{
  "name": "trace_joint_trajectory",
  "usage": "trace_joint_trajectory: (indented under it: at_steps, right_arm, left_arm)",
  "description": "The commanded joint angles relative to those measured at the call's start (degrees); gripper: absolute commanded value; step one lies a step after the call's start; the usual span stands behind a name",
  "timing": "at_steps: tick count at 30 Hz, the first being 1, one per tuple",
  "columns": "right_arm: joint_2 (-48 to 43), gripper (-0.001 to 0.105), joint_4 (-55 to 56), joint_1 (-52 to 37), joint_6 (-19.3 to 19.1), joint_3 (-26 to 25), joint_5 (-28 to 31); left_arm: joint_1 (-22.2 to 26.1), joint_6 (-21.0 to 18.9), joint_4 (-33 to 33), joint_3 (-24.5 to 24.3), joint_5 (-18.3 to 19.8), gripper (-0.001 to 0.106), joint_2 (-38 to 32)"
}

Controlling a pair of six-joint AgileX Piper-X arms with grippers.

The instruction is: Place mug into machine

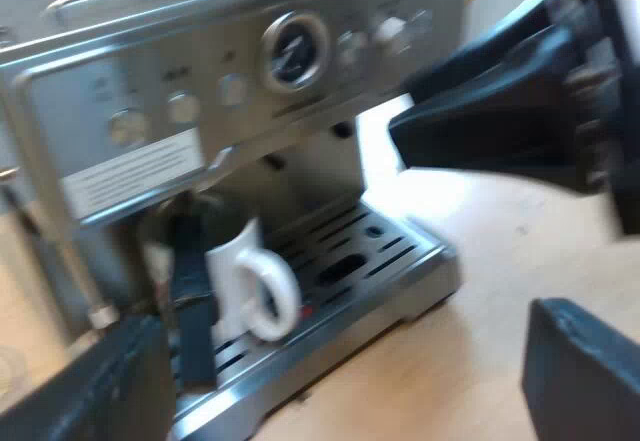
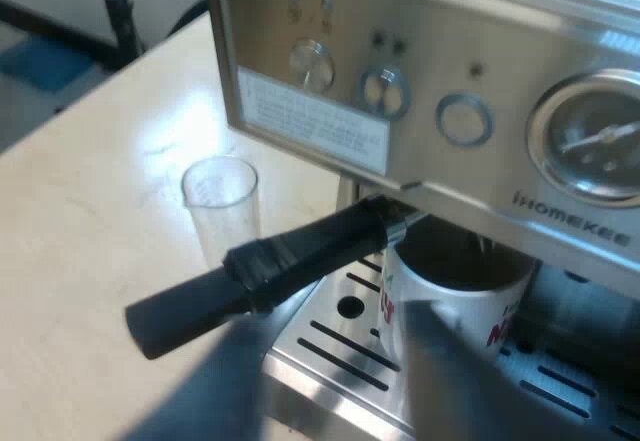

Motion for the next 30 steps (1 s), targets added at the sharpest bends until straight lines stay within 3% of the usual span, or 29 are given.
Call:
trace_joint_trajectory:
  at_steps: [1, 9, 12, 14, 18, 21, 25, 30]
  right_arm:
    - [-2.0, 0.063, 1.4, 0.1, -0.4, -0.5, 0.6]
    - [-4.5, 0.066, 1.8, -0.8, -4.1, -0.5, 0.1]
    - [-5.4, 0.066, 2.3, -4.6, -3.2, -0.5, -5.5]
    - [-6.1, 0.066, 2.7, -9.5, -0.6, -0.5, -10.8]
    - [-7.3, 0.066, 3.9, -17.2, 0.9, -1.2, -15.2]
    - [-8.2, 0.066, 6.5, -23.4, 0.9, -2.1, -15.6]
    - [-10.2, 0.066, 10.2, -31.9, 0.7, -2.2, -19.6]
    - [-12.7, 0.066, 14.7, -40.5, 0.6, -2.2, -20.4]
  left_arm:
    - [-0.3, 2.0, 0.9, -2.2, -1.5, 0.084, 0.1]
    - [-0.3, 1.7, 0.0, -4.0, -1.3, 0.085, 0.1]
    - [-0.1, 1.4, -0.9, -4.0, -1.3, 0.085, 0.3]
    - [0.4, -0.9, -0.9, -4.3, -1.3, 0.085, 1.7]
    - [2.3, -1.8, -1.0, -6.0, -1.3, 0.085, 5.2]
    - [5.3, -1.7, -1.6, -8.5, -0.9, 0.085, 8.7]
    - [11.6, -1.3, -2.5, -12.1, 3.3, 0.085, 13.3]
    - [17.0, -1.3, -3.5, -13.7, 3.4, 0.085, 15.0]
